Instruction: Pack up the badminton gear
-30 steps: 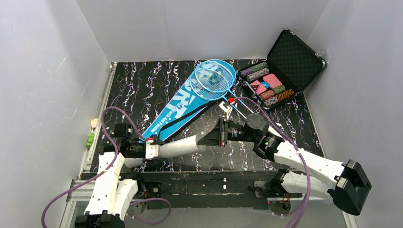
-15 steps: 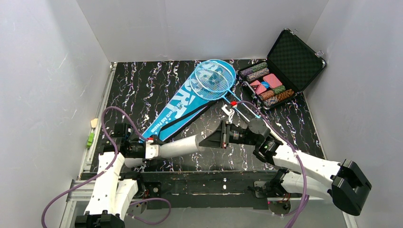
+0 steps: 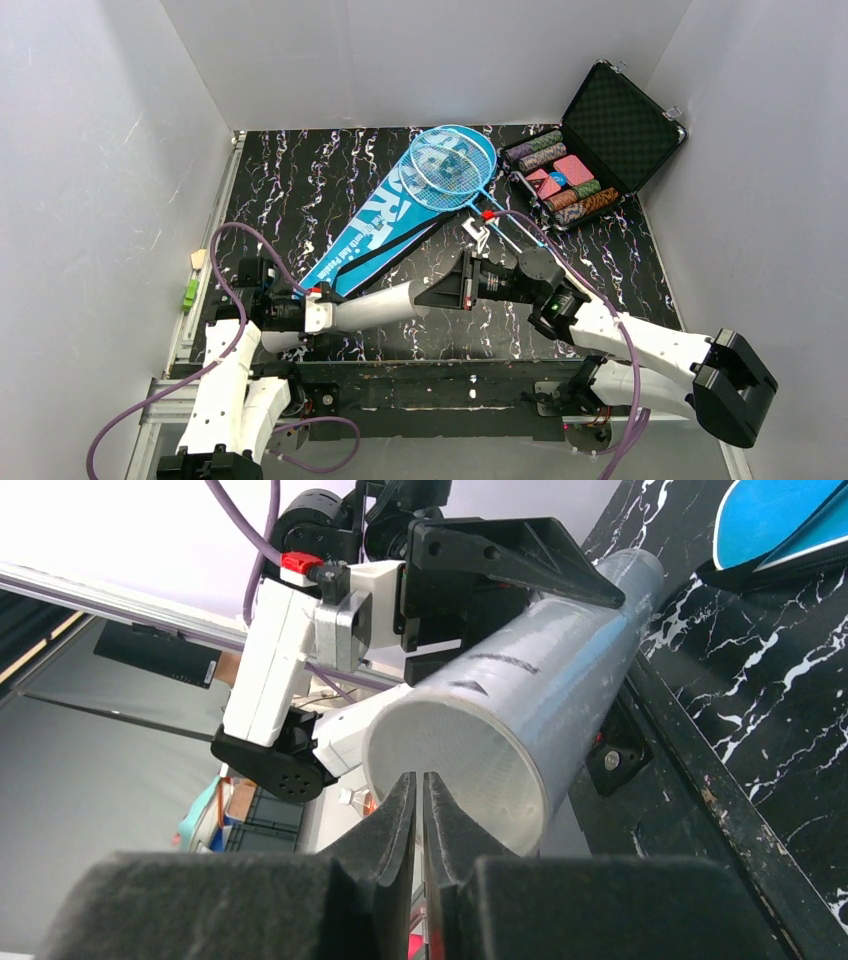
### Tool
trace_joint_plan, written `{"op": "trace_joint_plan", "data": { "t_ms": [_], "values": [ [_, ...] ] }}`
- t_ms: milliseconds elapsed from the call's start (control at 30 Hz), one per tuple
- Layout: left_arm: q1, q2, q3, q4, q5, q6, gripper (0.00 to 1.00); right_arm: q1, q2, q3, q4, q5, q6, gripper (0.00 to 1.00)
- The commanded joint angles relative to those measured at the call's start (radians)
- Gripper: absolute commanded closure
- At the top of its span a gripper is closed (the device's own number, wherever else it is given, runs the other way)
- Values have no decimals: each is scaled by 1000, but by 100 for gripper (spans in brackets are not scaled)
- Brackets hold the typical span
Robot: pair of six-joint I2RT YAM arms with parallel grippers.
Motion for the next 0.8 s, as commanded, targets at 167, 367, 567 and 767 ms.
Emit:
{"op": "trace_joint_plan", "data": {
  "t_ms": [167,367,567,767],
  "values": [
    [-4,-11,49,-51,124,70,100,56,50,110,-212,57,-106,89],
    [-3,-9,56,-45,131,64,100,64,57,159,-347,81,-157,89],
    [-3,-26,48,351,51,-473,99,-13,-66,298,-669,183,-298,43],
    [-2,82,135,621,-308,-853,98,-191,-150,457,-978,234,-425,20]
  ]
}}
